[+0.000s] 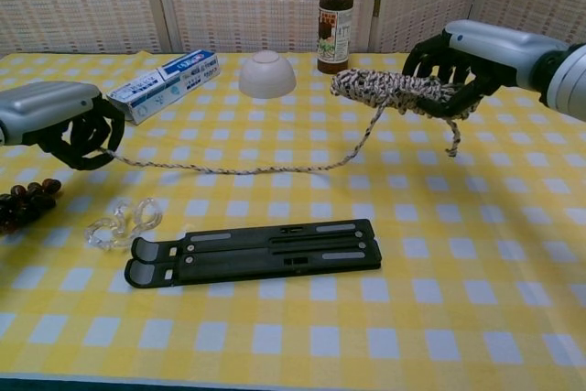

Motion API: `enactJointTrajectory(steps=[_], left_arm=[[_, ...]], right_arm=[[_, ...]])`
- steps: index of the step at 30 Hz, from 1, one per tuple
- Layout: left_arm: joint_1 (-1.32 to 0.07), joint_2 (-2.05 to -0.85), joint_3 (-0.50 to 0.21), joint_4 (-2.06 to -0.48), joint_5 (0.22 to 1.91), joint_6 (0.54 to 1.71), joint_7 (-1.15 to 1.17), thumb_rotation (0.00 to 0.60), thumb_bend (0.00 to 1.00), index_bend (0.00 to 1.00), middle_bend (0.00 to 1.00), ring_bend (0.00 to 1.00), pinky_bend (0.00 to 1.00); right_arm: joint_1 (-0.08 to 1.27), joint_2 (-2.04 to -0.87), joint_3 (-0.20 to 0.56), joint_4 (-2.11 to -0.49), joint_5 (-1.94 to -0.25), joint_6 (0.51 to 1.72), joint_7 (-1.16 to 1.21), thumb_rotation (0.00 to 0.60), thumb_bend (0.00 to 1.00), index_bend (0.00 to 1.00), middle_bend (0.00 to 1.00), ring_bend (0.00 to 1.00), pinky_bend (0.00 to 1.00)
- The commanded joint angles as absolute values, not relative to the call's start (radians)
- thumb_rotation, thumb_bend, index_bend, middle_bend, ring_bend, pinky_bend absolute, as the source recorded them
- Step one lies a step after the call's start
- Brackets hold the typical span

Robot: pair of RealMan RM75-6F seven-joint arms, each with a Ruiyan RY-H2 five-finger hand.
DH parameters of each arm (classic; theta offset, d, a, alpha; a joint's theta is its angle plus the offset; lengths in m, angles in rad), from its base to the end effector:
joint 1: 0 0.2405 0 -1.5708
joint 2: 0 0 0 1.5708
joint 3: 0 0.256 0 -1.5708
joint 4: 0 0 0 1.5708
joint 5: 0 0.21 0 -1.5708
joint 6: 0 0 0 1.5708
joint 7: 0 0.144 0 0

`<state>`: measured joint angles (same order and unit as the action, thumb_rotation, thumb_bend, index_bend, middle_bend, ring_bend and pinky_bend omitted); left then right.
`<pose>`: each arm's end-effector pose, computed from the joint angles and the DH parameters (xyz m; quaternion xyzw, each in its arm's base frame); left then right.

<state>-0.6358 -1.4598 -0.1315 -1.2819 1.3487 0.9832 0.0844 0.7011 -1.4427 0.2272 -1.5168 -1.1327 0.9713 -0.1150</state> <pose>-0.2236 0.3531 0.0297 -0.7380 -0.3465 -0.3593 0.4542 -0.1596 -0.3569 0.0273 0.6805 -0.4384 0.4260 0.4040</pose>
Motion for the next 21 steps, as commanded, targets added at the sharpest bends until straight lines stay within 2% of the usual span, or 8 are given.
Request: enactJointTrajectory(steps=[1, 12, 21], left_arm=[[-0.635, -1.371, -0.157, -1.401, 1.368, 1.017, 0.06, 0.6, 0.47, 0.71, 0.81, 0.71, 0.58], [-0.693, -1.199, -0.245, -1.666, 1.304, 0.979, 0.1, 0.6, 0.48, 0.72, 0.82, 0.72, 0.58], [-0.765, -1.148, -0.334, -1.833, 1.18, 0.952, 0.159, 0.6, 0.49, 0.72, 0.82, 0.72, 0.58]], right_arm=[[0.693, -1.419, 0.231, -1.573, -1.188, 0.966, -0.029, 0.6, 0.73, 0.76, 0.6, 0.65, 0.5], [0.711, -1.369, 0.18, -1.739, -1.419, 0.913, 0.24, 0.6, 0.73, 0.79, 0.63, 0.66, 0.54], [0.754, -1.442, 0.167, -1.757, -1.42, 0.87, 0.237, 0.6, 0.73, 0.82, 0.65, 0.7, 0.56]])
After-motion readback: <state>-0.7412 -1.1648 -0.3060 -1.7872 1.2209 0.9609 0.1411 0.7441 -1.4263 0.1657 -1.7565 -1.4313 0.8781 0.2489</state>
